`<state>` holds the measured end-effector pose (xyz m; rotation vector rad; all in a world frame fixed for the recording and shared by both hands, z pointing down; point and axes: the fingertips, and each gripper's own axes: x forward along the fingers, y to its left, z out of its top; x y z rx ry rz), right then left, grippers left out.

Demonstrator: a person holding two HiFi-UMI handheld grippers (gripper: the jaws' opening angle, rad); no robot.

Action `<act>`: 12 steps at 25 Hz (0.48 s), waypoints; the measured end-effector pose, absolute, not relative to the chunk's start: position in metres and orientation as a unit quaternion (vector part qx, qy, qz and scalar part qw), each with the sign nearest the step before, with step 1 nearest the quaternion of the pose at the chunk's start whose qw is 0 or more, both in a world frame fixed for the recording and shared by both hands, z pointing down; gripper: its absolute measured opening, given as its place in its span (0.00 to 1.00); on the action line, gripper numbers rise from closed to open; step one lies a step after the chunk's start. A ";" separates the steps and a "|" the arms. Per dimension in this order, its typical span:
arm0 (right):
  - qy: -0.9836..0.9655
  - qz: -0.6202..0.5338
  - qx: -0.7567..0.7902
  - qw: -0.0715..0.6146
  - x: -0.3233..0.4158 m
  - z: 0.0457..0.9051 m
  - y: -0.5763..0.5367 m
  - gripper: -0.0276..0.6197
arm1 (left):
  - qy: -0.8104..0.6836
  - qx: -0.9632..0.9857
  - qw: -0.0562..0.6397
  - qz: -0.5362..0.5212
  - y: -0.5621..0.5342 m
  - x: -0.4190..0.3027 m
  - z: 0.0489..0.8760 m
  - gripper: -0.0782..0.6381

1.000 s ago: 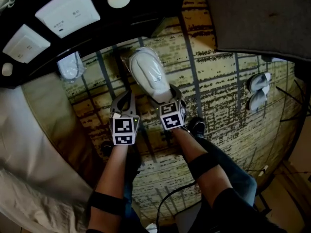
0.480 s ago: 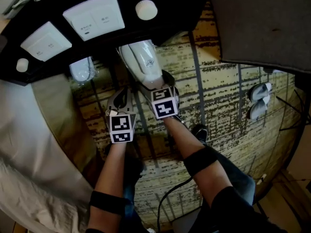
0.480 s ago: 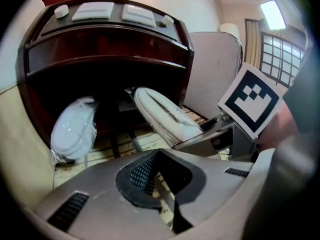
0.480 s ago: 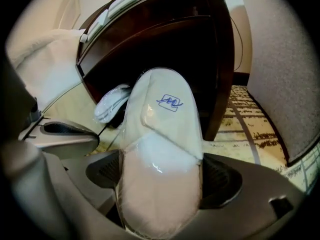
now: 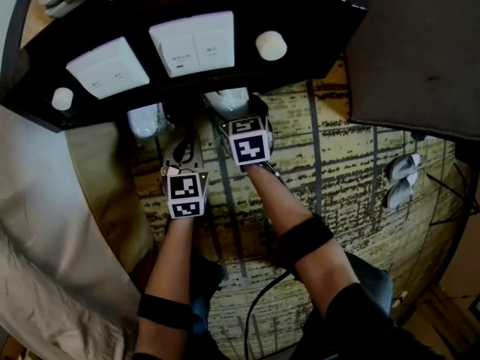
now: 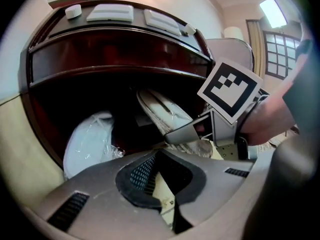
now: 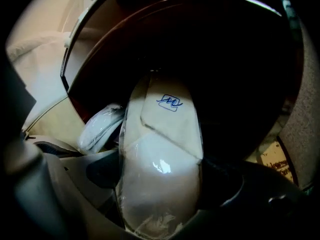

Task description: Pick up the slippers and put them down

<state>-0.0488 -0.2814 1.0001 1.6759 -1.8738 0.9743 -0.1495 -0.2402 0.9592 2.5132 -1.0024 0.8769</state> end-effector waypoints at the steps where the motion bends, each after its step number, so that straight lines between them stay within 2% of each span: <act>1: -0.678 0.349 0.609 0.220 -0.049 1.000 -0.288 0.77 | -0.351 0.874 0.146 0.302 -0.244 -0.151 0.958 0.10; 12: -0.676 0.293 0.637 0.225 -0.041 0.993 -0.337 0.73 | -0.370 0.871 0.133 0.293 -0.266 -0.175 0.956 0.10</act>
